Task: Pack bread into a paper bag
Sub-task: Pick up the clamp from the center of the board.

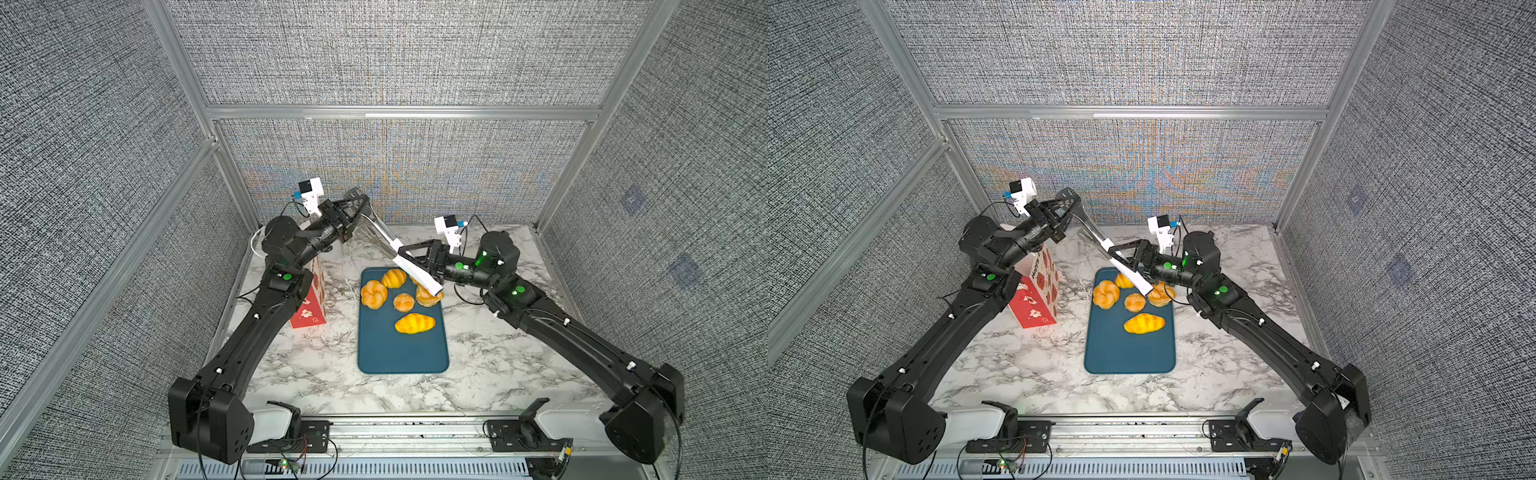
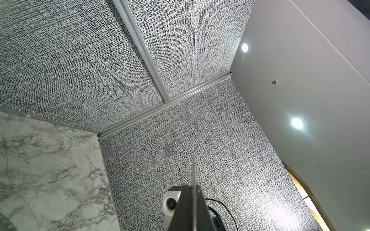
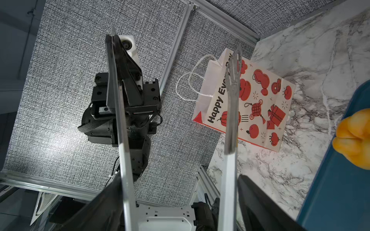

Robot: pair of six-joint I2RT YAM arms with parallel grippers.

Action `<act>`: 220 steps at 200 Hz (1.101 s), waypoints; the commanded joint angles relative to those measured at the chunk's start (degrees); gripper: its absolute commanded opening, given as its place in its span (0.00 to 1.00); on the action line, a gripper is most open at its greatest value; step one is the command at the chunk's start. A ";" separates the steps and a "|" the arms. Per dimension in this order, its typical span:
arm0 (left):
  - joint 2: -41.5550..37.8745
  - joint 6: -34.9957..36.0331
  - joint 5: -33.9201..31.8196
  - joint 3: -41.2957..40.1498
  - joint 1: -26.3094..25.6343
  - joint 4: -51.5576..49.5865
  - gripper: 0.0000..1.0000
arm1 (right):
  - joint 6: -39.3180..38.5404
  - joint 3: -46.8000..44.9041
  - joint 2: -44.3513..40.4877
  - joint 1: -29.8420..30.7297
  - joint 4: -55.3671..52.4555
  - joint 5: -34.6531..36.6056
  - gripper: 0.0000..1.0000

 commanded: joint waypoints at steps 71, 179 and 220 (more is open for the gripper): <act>0.17 -1.26 0.79 0.20 0.16 4.13 0.02 | 0.79 0.80 0.65 0.42 -1.29 -2.39 0.90; -0.90 -1.70 1.10 -1.47 0.15 3.80 0.02 | 1.40 7.02 3.92 0.50 -7.12 -10.94 0.90; -1.35 -1.35 1.06 -2.00 0.15 3.63 0.02 | 0.11 7.83 3.79 0.40 -8.87 -10.51 0.90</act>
